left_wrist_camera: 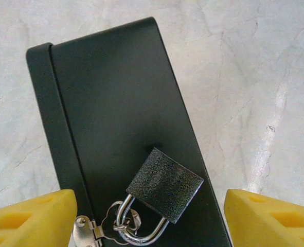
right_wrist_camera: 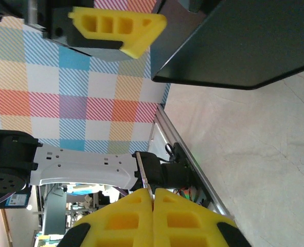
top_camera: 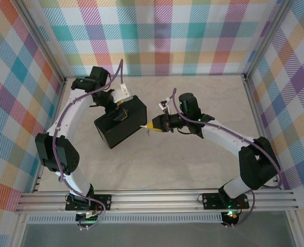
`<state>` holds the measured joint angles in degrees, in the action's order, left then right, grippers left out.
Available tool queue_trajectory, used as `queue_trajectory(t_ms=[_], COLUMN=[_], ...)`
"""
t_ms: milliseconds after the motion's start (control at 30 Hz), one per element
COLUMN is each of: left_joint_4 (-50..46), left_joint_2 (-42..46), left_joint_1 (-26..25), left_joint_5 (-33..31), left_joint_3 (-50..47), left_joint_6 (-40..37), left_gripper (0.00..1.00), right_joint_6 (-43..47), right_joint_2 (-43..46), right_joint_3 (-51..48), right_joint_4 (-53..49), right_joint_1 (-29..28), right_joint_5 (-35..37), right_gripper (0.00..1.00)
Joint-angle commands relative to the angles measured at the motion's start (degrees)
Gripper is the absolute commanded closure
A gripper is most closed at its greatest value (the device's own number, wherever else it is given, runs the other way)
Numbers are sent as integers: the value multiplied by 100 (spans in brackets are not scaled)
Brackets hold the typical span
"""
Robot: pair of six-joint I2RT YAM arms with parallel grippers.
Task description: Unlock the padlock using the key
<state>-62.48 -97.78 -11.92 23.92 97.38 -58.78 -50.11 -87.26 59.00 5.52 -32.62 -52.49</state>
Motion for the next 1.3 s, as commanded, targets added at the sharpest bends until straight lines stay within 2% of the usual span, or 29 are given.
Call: queue_trajectory(t_ms=[0,200,400,533,700,833,967,1267], left_joint_4=[132,479,460,220,168,372,390,885], left_joint_2=[173,203,4,-161,-253,-226,-215,-254], left_joint_1=[146,178,307,298,107,-79,-168,-223], left_joint_5=[437,403,420,656,527,460,429,360], left_joint_3=[-210,-724,-595,-379,-351,-442,-446,-638], left_joint_6=[-467,-635,-755,-873,-954,-856,-805,-849], left_gripper=[25,26,29,35,45,45,50,43], right_joint_6=[351,355,217,194,216,215,208,107], right_joint_2=[-69,-302,-766,-929,-995,-1028,-1077,-1275], right_joint_3=[335,559,899,999,1000,1036,1096,1065], right_joint_4=[-630,-720,-571,-499,-461,-420,-360,-80], right_joint_1=[45,124,144,142,181,254,325,478], right_joint_5=[-130,-37,-156,-187,-242,-312,-382,-555], right_gripper=[100,100,100,100,100,100,100,100])
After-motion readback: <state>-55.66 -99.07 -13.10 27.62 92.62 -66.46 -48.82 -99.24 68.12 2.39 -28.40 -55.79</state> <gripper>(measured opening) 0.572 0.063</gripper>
